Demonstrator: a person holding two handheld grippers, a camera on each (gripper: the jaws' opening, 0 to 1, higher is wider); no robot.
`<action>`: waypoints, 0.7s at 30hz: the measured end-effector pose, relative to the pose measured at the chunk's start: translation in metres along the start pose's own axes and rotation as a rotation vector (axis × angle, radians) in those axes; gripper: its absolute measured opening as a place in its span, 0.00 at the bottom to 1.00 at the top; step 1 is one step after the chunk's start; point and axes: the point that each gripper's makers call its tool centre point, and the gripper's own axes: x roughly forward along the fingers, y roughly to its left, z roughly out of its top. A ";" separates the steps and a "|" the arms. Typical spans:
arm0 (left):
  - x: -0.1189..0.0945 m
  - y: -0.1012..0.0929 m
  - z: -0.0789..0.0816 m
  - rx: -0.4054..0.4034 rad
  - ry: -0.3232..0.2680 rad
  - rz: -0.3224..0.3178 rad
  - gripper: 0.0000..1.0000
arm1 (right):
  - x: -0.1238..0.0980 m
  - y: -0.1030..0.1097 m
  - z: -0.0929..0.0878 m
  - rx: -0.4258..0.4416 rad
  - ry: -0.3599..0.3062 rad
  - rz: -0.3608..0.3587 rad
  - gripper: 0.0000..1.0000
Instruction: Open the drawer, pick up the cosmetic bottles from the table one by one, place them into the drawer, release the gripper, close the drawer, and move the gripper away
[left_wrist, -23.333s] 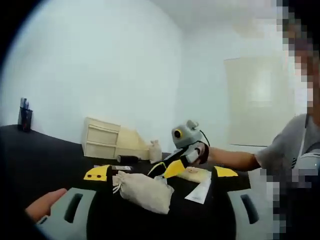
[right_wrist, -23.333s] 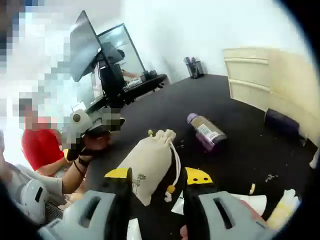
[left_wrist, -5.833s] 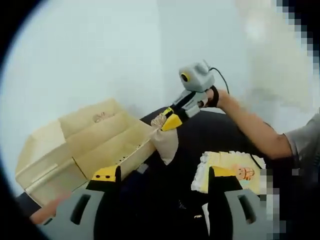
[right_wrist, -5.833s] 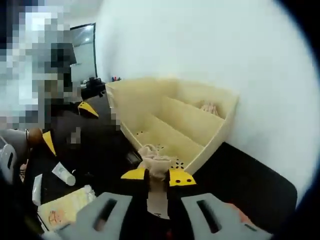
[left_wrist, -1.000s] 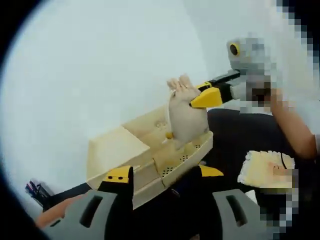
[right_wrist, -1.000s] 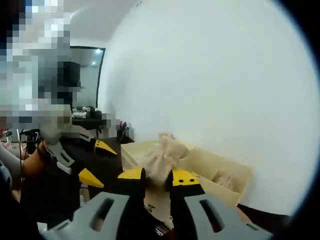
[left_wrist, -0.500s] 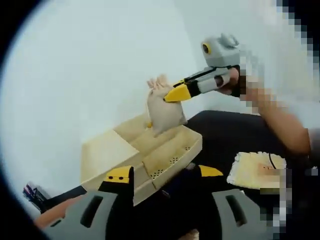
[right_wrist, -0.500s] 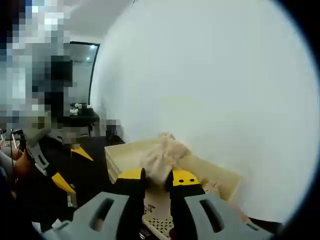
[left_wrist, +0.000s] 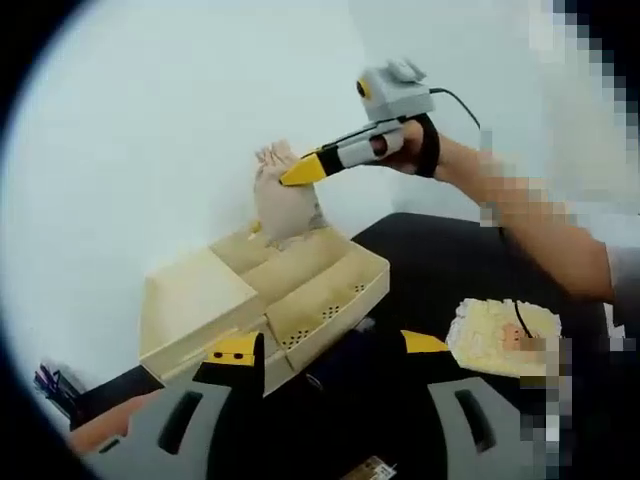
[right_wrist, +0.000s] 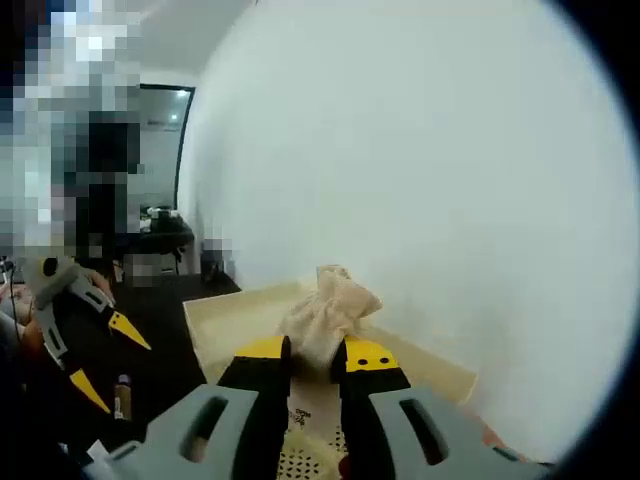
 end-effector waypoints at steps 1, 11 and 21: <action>0.000 -0.001 0.000 -0.011 0.003 -0.014 0.47 | 0.002 -0.001 0.000 -0.005 0.000 0.000 0.16; -0.002 0.007 -0.006 -0.079 -0.003 -0.030 0.47 | 0.034 -0.013 -0.016 -0.050 -0.004 0.017 0.16; -0.004 0.005 -0.008 -0.078 -0.001 -0.017 0.47 | 0.066 -0.025 -0.031 -0.113 -0.023 0.009 0.16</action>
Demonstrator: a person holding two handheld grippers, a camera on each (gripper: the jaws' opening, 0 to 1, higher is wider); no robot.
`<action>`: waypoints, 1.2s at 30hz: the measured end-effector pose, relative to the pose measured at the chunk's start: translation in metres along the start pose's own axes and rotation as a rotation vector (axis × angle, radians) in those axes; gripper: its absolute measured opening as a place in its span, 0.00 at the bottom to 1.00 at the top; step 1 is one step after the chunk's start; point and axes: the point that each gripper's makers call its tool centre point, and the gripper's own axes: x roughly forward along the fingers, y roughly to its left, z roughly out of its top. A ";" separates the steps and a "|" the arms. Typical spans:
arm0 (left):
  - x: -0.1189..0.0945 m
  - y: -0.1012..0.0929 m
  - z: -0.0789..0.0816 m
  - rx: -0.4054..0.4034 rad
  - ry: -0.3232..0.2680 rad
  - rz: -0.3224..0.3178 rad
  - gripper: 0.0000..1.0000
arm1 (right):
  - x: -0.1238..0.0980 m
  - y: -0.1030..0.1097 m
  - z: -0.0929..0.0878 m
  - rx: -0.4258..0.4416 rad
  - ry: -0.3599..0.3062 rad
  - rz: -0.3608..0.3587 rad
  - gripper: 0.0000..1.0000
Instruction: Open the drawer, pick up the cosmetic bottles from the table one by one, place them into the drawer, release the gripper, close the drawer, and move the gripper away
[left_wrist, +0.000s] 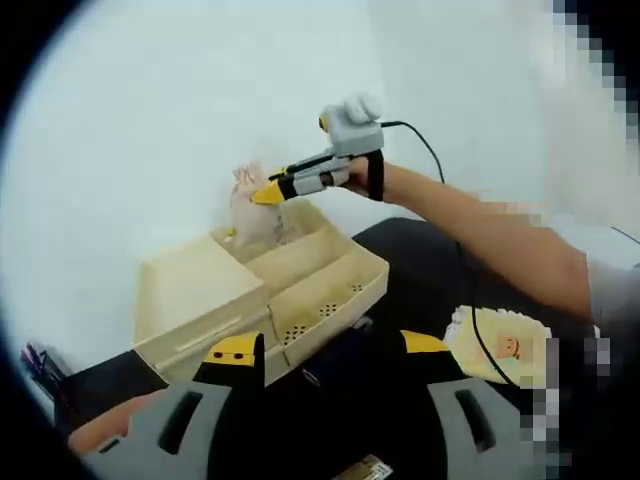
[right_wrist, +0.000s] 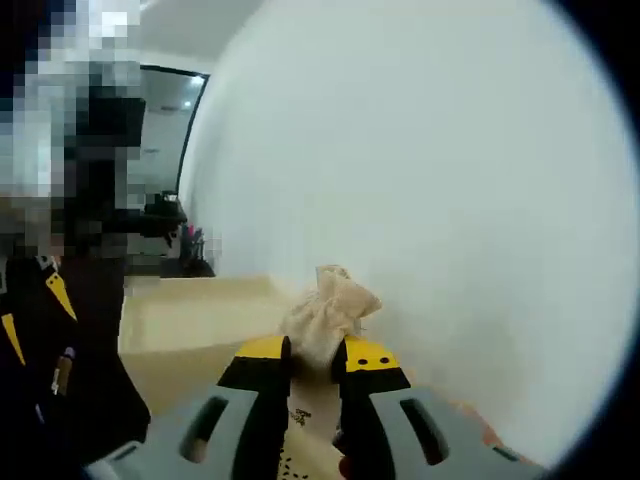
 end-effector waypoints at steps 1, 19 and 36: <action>-0.001 0.000 -0.002 0.000 -0.001 0.003 0.47 | 0.002 0.001 -0.001 -0.004 -0.001 0.001 0.16; 0.005 0.013 -0.006 0.019 0.026 0.025 0.47 | 0.039 -0.008 -0.022 0.021 0.003 -0.004 0.16; 0.006 0.013 -0.007 0.040 0.033 0.029 0.46 | 0.042 -0.003 -0.051 -0.033 0.077 -0.007 0.19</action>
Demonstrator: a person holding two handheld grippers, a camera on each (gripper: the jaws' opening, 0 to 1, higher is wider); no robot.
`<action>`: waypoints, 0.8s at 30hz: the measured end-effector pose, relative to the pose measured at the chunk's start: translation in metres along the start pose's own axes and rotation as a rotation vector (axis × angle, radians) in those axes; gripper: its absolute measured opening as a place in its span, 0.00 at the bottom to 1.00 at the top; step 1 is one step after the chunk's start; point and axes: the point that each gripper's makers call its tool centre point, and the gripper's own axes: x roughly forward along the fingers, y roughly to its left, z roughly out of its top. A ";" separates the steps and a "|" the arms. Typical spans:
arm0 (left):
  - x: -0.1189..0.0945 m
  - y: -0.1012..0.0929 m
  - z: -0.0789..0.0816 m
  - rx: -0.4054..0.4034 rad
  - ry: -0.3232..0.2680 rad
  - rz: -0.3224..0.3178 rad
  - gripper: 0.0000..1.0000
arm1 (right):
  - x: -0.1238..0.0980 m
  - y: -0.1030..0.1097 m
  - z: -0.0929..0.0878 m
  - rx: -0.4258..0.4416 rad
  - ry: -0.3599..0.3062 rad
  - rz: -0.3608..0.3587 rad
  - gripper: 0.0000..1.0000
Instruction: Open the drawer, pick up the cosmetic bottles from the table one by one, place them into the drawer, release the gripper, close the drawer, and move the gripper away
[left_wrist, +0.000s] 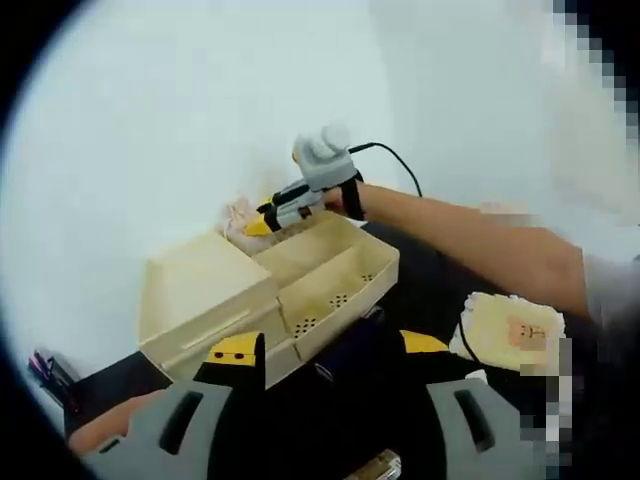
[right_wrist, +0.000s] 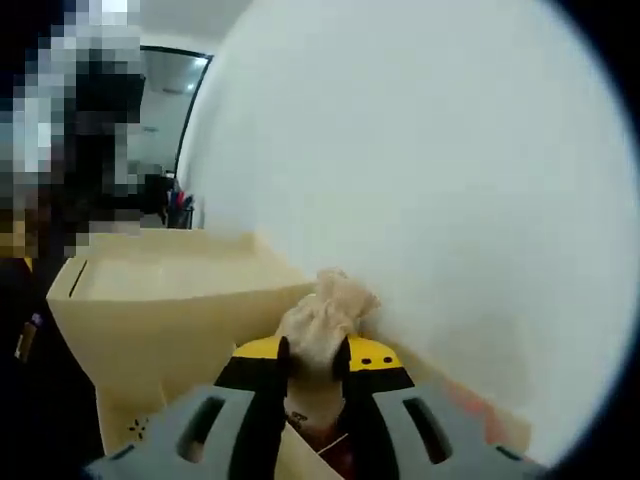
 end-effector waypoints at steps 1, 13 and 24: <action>0.000 -0.001 0.000 0.002 0.001 0.000 0.46 | 0.000 -0.001 0.000 -0.003 0.004 -0.003 0.19; 0.001 0.000 -0.002 0.011 0.006 0.003 0.46 | -0.007 -0.002 0.000 -0.033 0.028 -0.068 0.20; -0.001 0.000 0.000 0.014 0.002 0.000 0.46 | -0.025 -0.008 0.009 -0.037 0.030 -0.084 0.20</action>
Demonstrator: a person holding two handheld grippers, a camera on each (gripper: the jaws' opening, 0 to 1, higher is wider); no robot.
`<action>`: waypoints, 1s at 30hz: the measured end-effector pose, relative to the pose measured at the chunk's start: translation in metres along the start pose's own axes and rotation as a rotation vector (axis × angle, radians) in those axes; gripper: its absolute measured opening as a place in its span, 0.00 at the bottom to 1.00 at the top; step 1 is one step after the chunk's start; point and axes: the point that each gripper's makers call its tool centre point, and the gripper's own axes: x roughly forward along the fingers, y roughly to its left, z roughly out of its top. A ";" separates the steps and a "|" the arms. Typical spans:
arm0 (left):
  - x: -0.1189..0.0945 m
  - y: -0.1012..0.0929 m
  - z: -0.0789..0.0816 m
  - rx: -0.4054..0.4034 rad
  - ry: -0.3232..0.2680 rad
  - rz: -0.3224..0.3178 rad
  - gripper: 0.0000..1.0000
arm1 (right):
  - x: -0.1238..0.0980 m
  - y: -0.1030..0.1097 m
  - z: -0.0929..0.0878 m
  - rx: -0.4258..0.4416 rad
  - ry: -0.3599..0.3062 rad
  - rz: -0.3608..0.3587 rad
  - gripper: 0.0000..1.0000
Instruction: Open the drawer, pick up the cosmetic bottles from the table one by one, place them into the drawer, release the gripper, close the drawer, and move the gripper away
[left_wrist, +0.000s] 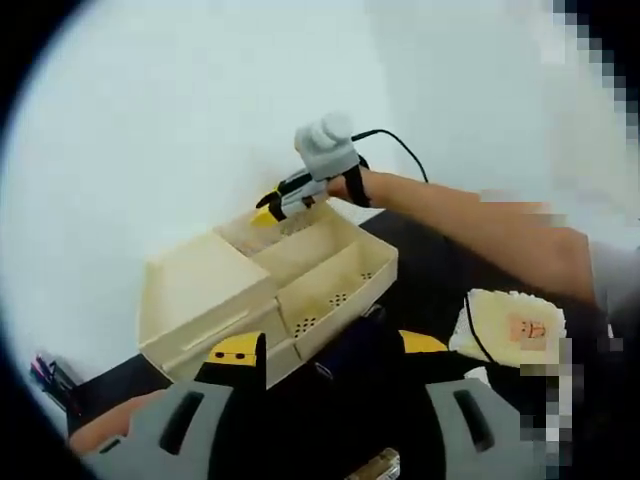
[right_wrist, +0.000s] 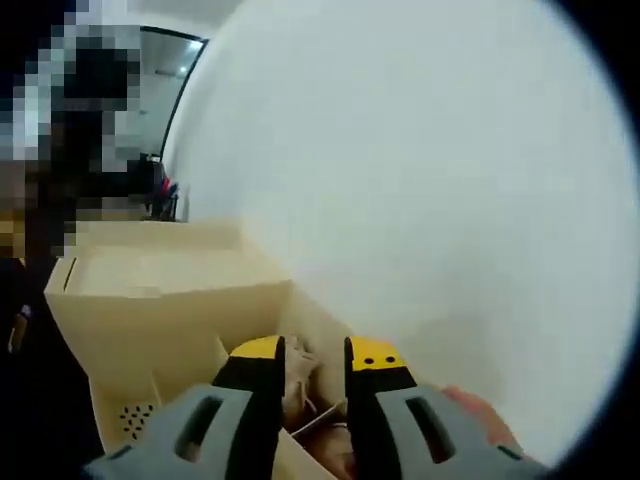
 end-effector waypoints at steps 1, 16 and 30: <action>0.000 0.001 0.000 0.000 0.000 0.001 0.46 | -0.002 -0.001 0.001 0.000 -0.001 -0.002 0.20; -0.020 0.018 0.009 -0.019 -0.048 0.049 0.45 | -0.074 -0.006 0.056 -0.088 -0.100 0.015 0.20; -0.035 0.033 0.011 0.013 -0.054 0.117 0.46 | -0.145 0.041 0.083 -0.141 -0.122 0.131 0.22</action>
